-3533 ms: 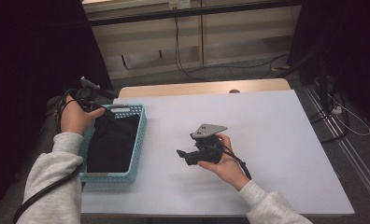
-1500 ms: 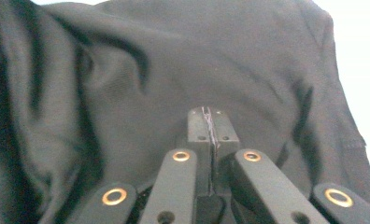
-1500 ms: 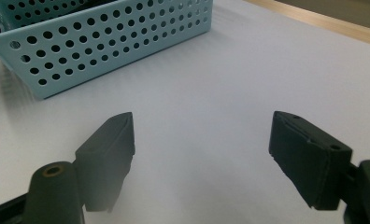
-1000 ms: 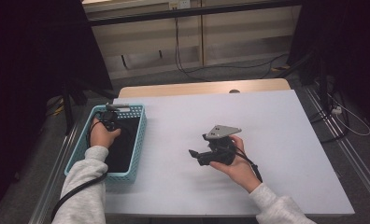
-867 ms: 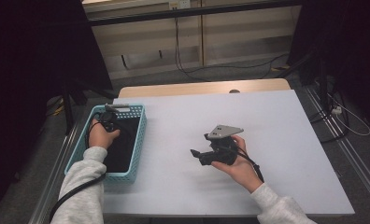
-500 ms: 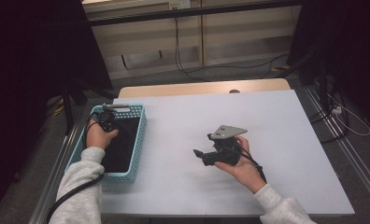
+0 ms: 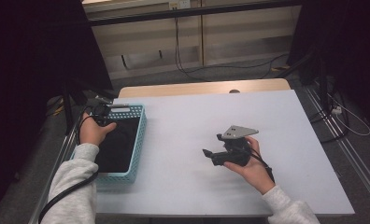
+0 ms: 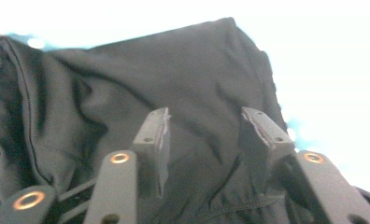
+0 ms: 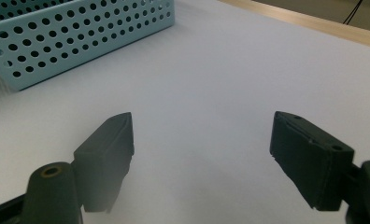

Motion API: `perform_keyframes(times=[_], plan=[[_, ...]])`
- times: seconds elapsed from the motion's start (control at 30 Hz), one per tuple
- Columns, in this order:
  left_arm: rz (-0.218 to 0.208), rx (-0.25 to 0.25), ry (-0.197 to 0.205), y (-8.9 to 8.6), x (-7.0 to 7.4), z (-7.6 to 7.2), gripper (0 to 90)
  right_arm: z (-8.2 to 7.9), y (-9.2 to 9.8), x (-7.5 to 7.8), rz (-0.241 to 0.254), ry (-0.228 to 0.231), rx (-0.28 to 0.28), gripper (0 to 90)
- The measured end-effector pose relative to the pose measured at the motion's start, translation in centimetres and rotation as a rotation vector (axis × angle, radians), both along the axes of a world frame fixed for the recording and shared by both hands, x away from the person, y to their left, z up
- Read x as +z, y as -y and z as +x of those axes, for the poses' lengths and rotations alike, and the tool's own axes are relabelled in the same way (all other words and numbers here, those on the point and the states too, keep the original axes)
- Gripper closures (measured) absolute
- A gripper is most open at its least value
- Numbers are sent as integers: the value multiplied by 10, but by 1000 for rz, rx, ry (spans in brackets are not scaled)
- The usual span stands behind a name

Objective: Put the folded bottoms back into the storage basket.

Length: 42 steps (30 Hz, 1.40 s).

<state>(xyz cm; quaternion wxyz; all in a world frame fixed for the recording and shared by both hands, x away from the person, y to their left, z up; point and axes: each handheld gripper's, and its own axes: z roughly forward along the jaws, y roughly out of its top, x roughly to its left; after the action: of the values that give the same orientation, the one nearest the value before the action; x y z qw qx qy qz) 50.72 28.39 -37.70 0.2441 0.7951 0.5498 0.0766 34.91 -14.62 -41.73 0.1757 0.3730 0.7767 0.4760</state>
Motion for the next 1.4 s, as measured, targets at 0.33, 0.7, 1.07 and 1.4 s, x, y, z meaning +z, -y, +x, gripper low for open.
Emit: perform_keyframes(times=[0.33, 0.7, 1.07, 1.4], plan=[[-3, -29, 12, 10, 10, -2, 368, -4, 14, -2, 7, -4, -13, 213], [-26, -59, 30, 23, 23, -7, 309, -6, 25, -3, 20, -6, -17, 208], [-49, -90, 41, 34, 35, -12, 277, -10, 37, -4, 17, -9, -27, 208], [-84, -134, 59, 46, 44, -17, 255, -13, 45, -5, 18, -10, -31, 206]])
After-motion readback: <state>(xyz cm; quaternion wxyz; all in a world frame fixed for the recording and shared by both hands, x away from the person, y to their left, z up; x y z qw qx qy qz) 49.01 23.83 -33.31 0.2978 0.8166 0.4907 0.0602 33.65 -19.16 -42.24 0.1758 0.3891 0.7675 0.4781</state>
